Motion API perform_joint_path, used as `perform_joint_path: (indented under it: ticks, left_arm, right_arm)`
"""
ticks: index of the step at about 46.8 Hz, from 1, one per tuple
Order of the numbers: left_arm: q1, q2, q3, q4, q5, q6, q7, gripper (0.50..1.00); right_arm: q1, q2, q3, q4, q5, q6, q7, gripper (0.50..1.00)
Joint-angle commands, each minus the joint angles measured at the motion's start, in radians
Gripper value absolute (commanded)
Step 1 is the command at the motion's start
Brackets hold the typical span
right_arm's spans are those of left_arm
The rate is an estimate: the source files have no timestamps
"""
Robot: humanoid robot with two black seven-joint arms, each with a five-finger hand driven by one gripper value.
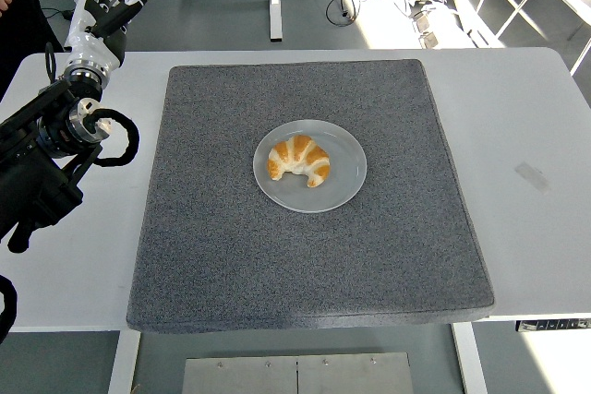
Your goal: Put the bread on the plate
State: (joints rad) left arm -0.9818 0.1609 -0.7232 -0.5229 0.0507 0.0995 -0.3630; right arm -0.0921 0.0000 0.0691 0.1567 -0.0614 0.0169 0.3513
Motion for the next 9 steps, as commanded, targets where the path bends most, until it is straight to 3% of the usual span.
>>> perform_joint_path:
  ticks: [1, 9]
  left_arm:
    - [0.0, -0.003, -0.001, 0.008, 0.0, -0.007, -0.02, 0.965]
    - [0.0, -0.003, -0.001, 0.008, 0.001, -0.012, -0.037, 0.965]
  right_arm:
    - [0.0, 0.0, 0.0, 0.0, 0.0, 0.0, 0.0, 1.0]
    - [0.0, 0.0, 0.005, 0.001, 0.0, 0.0, 0.0, 1.0]
